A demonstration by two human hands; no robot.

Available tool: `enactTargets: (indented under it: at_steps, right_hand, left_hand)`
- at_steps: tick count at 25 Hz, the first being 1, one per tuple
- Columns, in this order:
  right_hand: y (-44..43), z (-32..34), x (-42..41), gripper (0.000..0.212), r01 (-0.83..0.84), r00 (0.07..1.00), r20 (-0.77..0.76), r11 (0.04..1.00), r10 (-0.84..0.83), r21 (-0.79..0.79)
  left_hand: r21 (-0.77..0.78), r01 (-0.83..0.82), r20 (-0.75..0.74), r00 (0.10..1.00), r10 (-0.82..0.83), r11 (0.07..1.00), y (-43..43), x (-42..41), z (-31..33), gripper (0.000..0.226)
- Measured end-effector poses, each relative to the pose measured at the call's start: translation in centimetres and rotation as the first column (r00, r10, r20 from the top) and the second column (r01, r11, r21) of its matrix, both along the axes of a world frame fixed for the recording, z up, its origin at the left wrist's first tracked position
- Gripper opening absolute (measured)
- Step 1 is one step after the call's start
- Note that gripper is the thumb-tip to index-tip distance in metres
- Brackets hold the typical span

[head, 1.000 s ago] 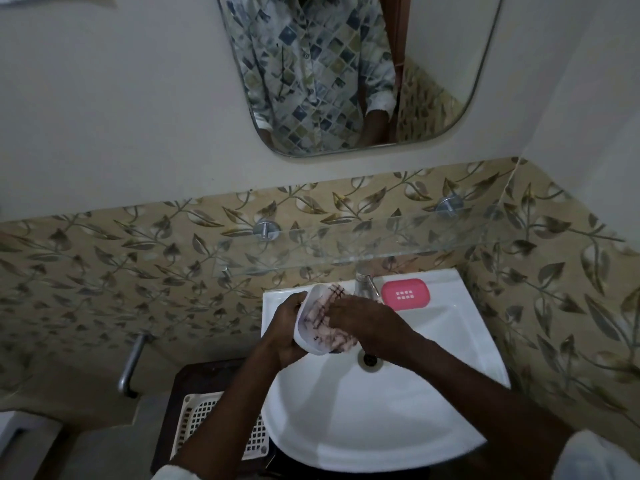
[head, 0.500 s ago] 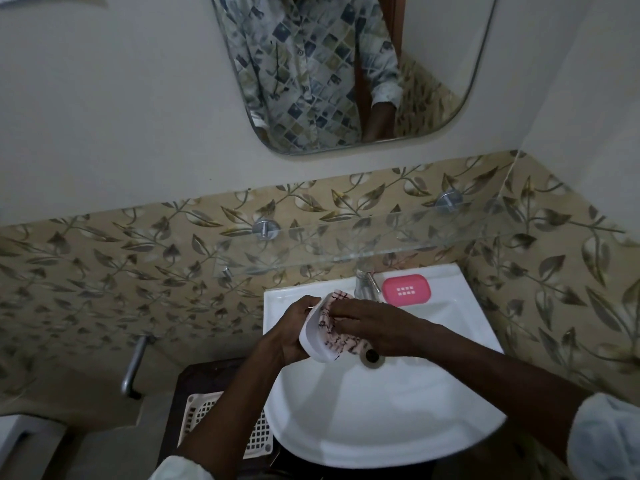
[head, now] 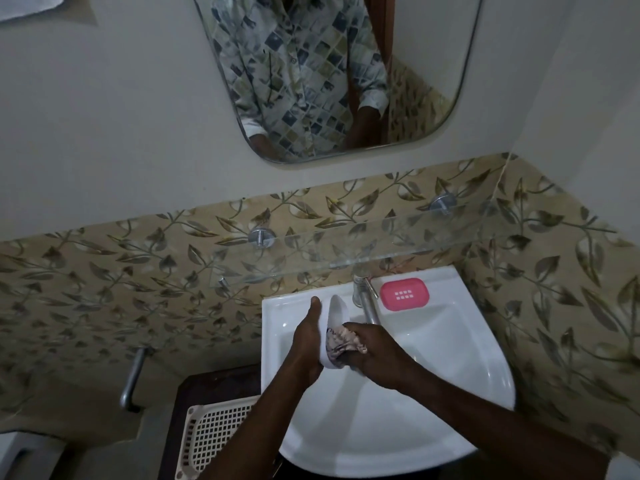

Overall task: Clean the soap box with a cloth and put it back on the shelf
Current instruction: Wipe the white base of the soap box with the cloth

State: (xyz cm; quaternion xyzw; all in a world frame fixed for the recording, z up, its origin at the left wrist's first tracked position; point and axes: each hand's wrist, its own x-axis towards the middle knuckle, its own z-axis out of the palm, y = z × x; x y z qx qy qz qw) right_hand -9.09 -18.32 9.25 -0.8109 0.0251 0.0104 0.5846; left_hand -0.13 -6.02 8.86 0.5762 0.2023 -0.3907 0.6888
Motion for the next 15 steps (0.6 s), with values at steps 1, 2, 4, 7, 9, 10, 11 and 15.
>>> enactTargets:
  at_steps: [1,2,4,7,9,10,11,15]
  right_hand:
    - [0.2,0.1,0.1,0.012,0.123,0.987,-0.129,0.963,-0.094,0.242]
    - [0.5,0.2,0.1,0.015,0.233,0.963,-0.233,0.861,-0.138,0.452]
    - [0.5,0.9,0.5,0.018,0.308,0.944,-0.315,0.617,-0.102,0.724]
    - [0.7,2.6,1.4,0.029,0.200,0.977,-0.204,0.583,-0.059,0.787]
    - [0.4,3.2,1.7,0.034,0.169,0.986,-0.120,0.676,-0.118,0.717]
    - [-0.1,3.4,1.8,0.035,0.172,0.985,-0.091,0.732,-0.149,0.659]
    - [-0.9,3.6,1.9,0.036,0.176,0.983,-0.064,0.800,-0.170,0.573]
    - [-3.9,3.1,1.6,0.041,0.038,0.963,0.267,0.975,0.022,-0.217]
  left_hand:
    - [0.044,-0.005,0.133,0.991,-0.001,0.999,-0.1,-0.2,-0.2,0.075]
    - [0.098,-0.006,0.337,0.941,-0.028,0.995,-0.2,-0.6,-0.5,0.079]
    - [0.070,0.014,0.725,0.686,-0.060,0.997,0.1,-1.0,-1.1,0.075]
    - [0.111,0.153,0.901,0.401,-0.164,0.982,1.1,-0.5,-2.6,0.066]
    - [0.240,0.187,0.916,0.280,-0.285,0.953,1.2,-0.5,-2.8,0.063]
    - [0.188,0.230,0.916,0.311,-0.255,0.955,1.1,-0.7,-2.7,0.060]
    - [0.052,0.258,0.888,0.430,-0.163,0.965,1.1,-1.0,-2.5,0.054]
    - [-0.353,-0.024,0.113,0.991,0.068,0.935,1.0,0.6,-0.7,0.063]
